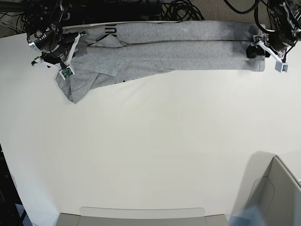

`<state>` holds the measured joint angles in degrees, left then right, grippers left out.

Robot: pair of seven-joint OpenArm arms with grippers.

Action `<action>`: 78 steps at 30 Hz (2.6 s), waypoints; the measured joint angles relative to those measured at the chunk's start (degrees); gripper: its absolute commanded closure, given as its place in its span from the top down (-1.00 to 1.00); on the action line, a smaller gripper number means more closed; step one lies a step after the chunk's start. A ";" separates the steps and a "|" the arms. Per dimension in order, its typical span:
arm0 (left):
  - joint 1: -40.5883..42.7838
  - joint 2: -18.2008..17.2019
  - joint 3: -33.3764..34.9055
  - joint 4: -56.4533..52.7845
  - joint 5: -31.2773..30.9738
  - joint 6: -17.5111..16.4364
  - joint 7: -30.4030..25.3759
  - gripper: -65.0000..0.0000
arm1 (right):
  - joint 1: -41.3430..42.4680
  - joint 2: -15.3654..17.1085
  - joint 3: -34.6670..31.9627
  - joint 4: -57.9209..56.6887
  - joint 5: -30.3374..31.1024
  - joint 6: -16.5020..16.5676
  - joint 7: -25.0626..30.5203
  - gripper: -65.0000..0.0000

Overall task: Fold the T-shirt properly
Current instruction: 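Pull the strip end with the left gripper to straighten it, then fold the strip end with the left gripper toward the right gripper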

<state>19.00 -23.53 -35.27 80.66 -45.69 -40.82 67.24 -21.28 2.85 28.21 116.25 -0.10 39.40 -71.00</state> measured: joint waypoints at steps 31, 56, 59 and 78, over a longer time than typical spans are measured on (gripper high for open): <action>4.66 -5.09 5.33 -4.61 -2.14 -0.07 -6.56 -0.25 | 0.15 -0.02 0.11 0.00 0.07 0.00 -0.11 -0.30; -14.45 -5.11 2.49 -5.99 11.54 0.33 9.84 -0.95 | 0.94 -0.33 0.11 0.02 0.07 0.00 -0.11 -0.30; -18.71 -4.96 0.72 -6.36 19.32 0.96 12.31 -0.95 | 0.79 -0.33 0.20 0.02 0.02 0.00 -0.11 -0.30; -7.50 2.16 -0.46 24.00 22.58 0.76 13.42 -0.95 | 1.09 -2.58 0.15 0.07 -0.11 0.00 -0.13 -0.30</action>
<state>11.51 -21.37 -35.73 104.66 -23.11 -40.05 80.66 -20.18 0.27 28.36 116.31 -0.21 39.40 -71.13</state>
